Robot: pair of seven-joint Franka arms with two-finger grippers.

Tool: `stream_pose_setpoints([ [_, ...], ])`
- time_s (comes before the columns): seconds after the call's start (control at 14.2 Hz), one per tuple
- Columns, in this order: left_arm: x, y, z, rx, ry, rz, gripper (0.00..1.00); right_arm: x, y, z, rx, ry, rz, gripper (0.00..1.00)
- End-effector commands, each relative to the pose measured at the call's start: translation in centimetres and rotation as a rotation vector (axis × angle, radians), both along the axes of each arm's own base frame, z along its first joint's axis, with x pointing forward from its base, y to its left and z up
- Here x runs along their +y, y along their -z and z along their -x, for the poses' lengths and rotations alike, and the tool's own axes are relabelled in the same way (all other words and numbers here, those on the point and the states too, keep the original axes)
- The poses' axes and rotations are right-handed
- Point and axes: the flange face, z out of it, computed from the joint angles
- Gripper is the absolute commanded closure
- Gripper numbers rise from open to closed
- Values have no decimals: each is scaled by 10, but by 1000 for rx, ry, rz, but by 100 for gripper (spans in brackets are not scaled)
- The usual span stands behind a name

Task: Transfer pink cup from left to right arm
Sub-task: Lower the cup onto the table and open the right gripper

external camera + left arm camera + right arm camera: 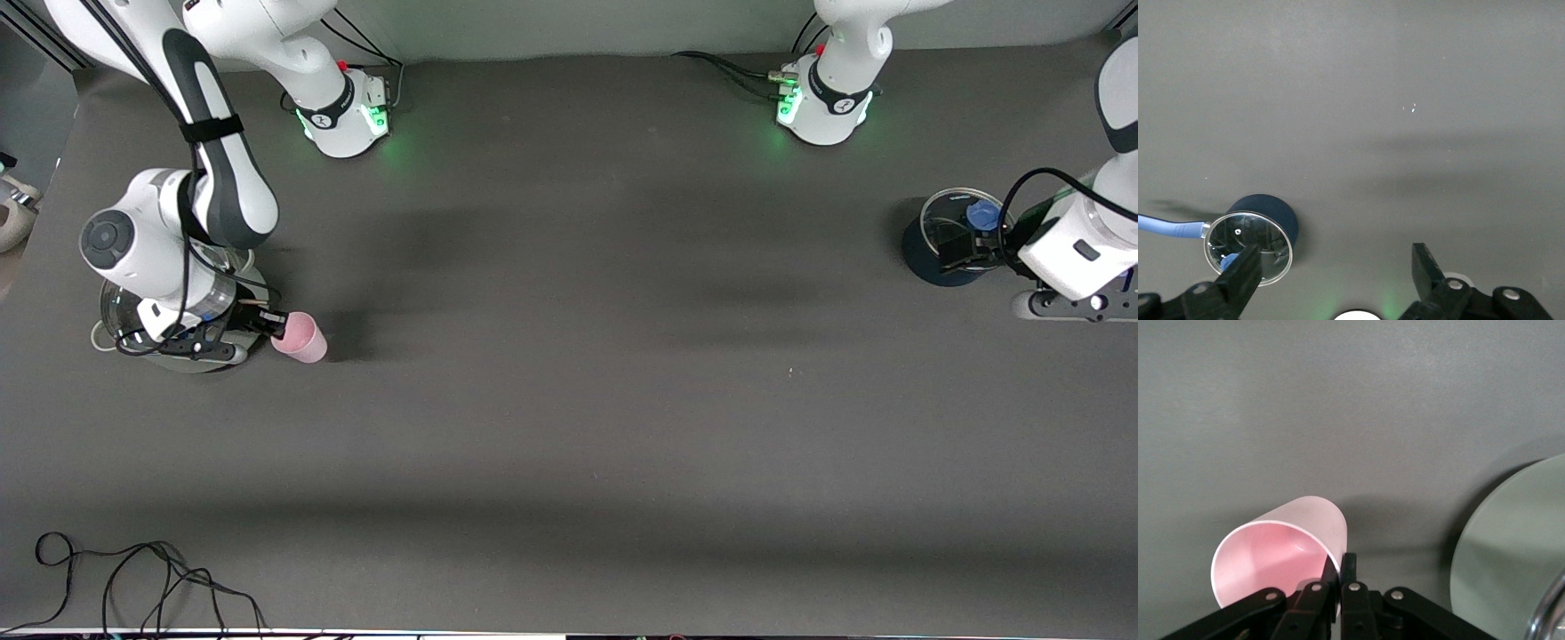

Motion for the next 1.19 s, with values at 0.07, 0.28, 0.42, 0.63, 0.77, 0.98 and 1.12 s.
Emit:
stream_pose_setpoints([
  [0.07,-4,-6,5,-27,-9,19,0,-4,7,-4,-13,-8,0,100],
  [0.28,-9,-7,0,-29,-3,30,0,-4,4,-4,-20,-20,-27,36],
  [0.42,-9,-6,-1,-32,-9,24,0,-4,0,-5,-25,-20,-31,27],
  [0.63,-7,-8,-2,-38,-13,24,0,-4,-13,-6,-27,-20,-51,22],
  [0.77,2,-8,-2,-38,-32,36,0,-1,-50,-17,-52,-31,-84,10],
  [0.98,-4,-8,-2,-41,-23,39,0,-5,-138,-43,-21,-49,-126,1],
  [1.12,-5,-8,-3,-42,-20,40,0,-14,-203,-57,-3,-98,-46,1],
])
